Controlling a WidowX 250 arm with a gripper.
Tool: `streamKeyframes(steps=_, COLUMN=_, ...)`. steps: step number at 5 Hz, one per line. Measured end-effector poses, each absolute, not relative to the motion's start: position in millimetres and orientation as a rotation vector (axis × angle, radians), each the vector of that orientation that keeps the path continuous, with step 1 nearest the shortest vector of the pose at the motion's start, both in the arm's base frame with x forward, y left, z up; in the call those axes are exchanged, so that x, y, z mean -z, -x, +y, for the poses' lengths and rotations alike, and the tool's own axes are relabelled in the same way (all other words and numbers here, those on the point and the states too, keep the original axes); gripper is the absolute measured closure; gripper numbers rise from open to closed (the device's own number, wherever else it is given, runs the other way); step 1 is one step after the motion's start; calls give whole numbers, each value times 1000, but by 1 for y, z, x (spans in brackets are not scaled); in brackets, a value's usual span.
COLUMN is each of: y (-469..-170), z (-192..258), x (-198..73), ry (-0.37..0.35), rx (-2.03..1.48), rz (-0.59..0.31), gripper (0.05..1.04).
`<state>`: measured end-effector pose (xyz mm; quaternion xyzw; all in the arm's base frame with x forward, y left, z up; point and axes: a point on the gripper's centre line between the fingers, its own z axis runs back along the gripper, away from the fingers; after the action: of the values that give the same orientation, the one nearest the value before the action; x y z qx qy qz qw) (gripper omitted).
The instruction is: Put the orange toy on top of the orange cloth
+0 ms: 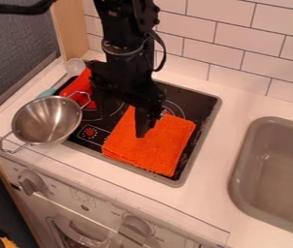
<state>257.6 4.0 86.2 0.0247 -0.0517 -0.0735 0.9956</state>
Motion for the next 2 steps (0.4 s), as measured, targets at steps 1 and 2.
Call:
streamKeyframes(steps=1, y=-256, z=4, x=-79, ry=-40, rx=146, rz=-76, gripper=84)
streamKeyframes(steps=2, y=-272, z=44, x=-80, ry=-22, rx=48, rz=-93, gripper=84)
